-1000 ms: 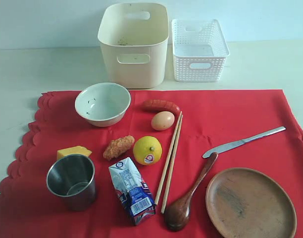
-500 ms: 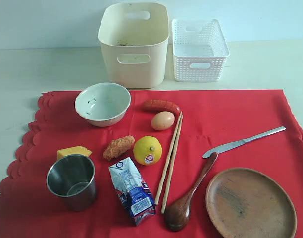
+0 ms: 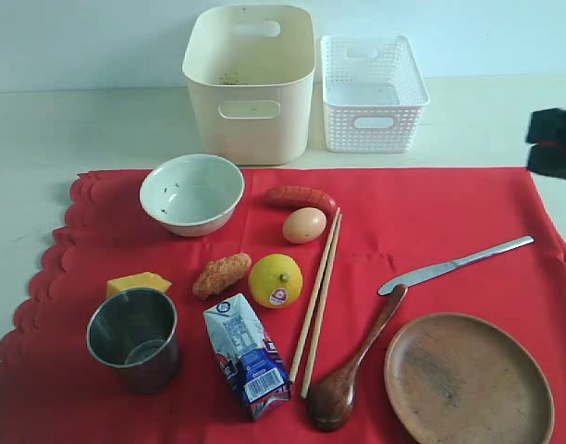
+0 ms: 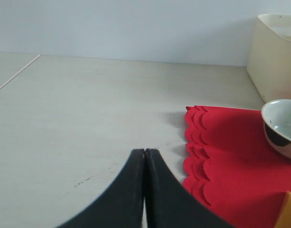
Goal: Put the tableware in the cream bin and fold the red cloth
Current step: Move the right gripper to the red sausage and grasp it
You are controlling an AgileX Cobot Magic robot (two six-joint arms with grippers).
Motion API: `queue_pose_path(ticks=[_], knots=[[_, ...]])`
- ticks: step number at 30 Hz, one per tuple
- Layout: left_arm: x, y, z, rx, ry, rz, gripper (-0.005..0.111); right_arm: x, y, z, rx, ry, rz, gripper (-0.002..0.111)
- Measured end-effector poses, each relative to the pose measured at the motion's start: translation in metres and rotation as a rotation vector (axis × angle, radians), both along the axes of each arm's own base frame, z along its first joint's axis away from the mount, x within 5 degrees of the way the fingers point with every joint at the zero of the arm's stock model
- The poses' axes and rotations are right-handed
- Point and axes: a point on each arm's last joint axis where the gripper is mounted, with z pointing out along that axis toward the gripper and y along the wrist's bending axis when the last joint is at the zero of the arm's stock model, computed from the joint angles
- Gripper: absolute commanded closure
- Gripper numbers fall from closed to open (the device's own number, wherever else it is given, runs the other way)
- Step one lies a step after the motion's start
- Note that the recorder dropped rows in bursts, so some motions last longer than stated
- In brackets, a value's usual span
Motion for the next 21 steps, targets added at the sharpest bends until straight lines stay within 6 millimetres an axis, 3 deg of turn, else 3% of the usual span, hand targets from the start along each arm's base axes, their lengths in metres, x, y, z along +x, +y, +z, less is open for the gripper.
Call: queue_pose_path(ticks=[9, 15, 21], knots=[[0.000, 0.000, 0.000, 0.000, 0.000, 0.000, 0.106, 0.057, 0.043, -0.040, 0.118, 0.099, 0.350, 0.108], [0.000, 0.000, 0.000, 0.000, 0.000, 0.000, 0.106, 0.089, 0.096, -0.050, 0.095, 0.102, 0.539, 0.108], [0.000, 0.000, 0.000, 0.000, 0.000, 0.000, 0.106, 0.115, 0.150, -0.062, -0.048, 0.064, 0.752, 0.108]])
